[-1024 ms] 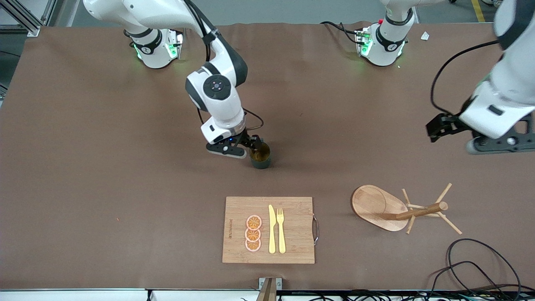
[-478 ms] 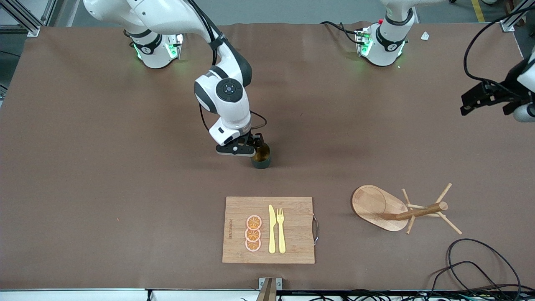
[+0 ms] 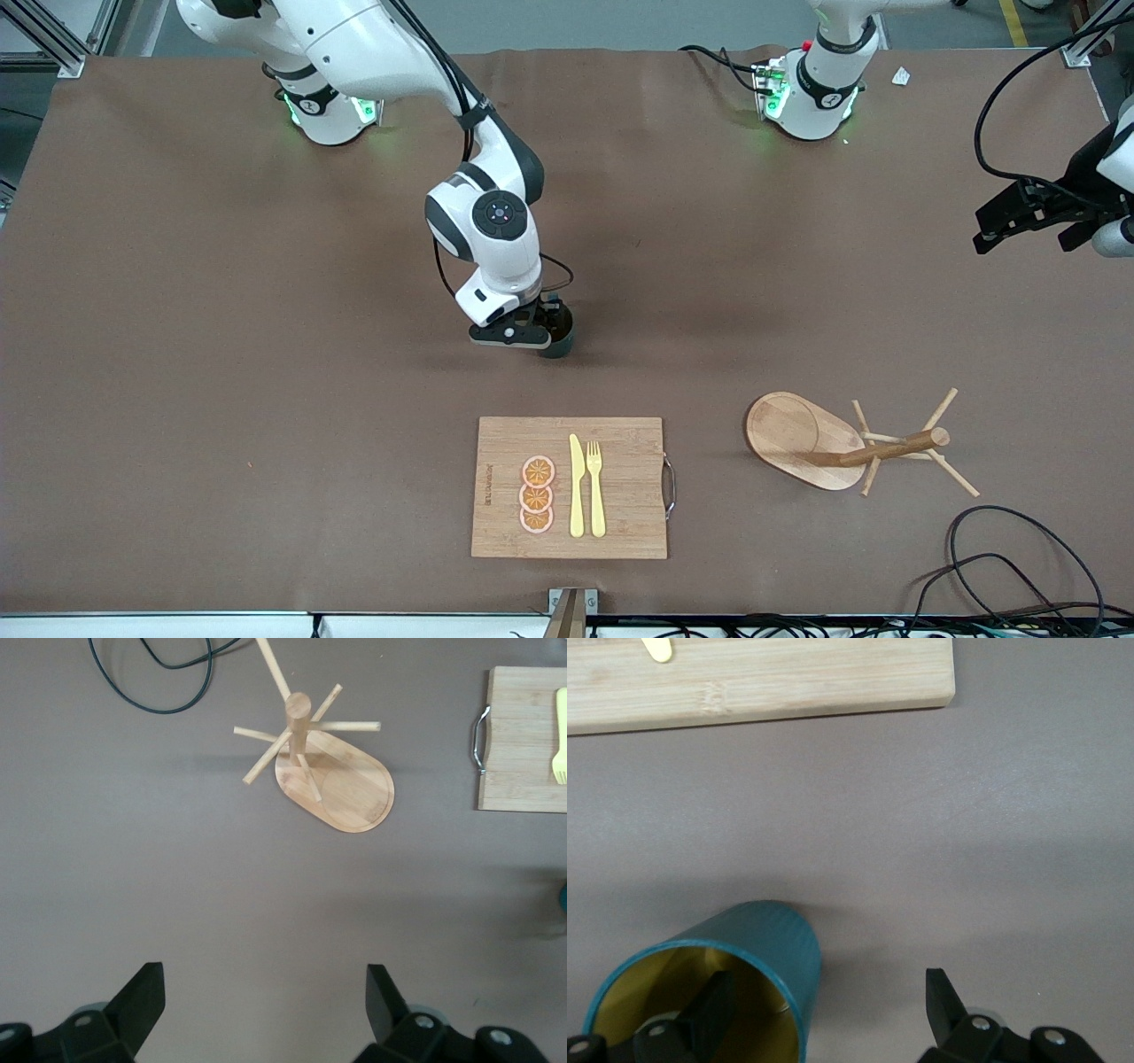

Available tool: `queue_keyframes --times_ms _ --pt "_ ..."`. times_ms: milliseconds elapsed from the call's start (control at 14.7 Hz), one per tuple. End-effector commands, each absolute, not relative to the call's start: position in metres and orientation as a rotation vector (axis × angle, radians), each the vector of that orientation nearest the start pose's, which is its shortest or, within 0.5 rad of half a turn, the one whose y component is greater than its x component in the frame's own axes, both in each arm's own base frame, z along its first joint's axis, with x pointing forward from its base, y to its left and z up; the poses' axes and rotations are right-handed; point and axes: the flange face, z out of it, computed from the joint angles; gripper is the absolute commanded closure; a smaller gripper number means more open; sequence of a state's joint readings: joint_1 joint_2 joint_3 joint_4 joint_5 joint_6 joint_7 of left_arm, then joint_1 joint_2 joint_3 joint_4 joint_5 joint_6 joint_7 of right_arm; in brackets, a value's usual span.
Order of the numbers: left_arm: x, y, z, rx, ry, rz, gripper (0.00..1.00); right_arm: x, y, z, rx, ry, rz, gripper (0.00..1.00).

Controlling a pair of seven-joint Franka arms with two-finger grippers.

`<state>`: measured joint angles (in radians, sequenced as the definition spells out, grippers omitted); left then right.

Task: Transfer cup from left to right arm and place
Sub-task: 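Close the right gripper on the teal mug rim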

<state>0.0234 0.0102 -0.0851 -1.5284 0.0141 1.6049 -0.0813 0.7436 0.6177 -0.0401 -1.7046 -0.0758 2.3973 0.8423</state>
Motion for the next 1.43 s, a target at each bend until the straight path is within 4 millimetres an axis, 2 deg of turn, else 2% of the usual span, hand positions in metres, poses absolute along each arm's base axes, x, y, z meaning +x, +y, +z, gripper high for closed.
queue_keyframes --times_ms 0,137,205,341,751,1024,1160,1229,1365 --pt "0.549 -0.026 0.642 -3.133 -0.057 -0.118 0.00 0.525 0.445 0.242 -3.139 0.120 -0.194 0.48" --pt "0.545 -0.025 0.640 -3.142 -0.063 -0.068 0.00 0.526 0.445 0.242 -3.138 0.125 -0.193 0.67" --pt "0.541 -0.025 0.642 -3.134 -0.063 -0.037 0.00 0.526 0.445 0.242 -3.138 0.125 -0.193 0.71" --pt "0.535 -0.030 0.643 -3.135 -0.048 0.016 0.00 0.527 0.444 0.242 -3.138 0.127 -0.193 0.76" --pt "0.537 -0.025 0.646 -3.135 -0.044 0.016 0.00 0.527 0.444 0.240 -3.131 0.125 -0.199 0.86" --pt "0.538 -0.026 0.644 -3.139 -0.031 0.027 0.00 0.530 0.441 0.243 -3.137 0.119 -0.192 1.00" --pt "0.537 -0.027 0.644 -3.139 -0.036 0.027 0.00 0.530 0.434 0.255 -3.153 0.122 -0.168 1.00" --pt "0.537 -0.028 0.644 -3.140 -0.034 0.027 0.00 0.534 0.424 0.268 -3.172 0.126 -0.142 1.00" --pt "0.538 -0.031 0.643 -3.140 -0.041 0.029 0.00 0.551 0.389 0.295 -3.193 0.001 -0.071 1.00"
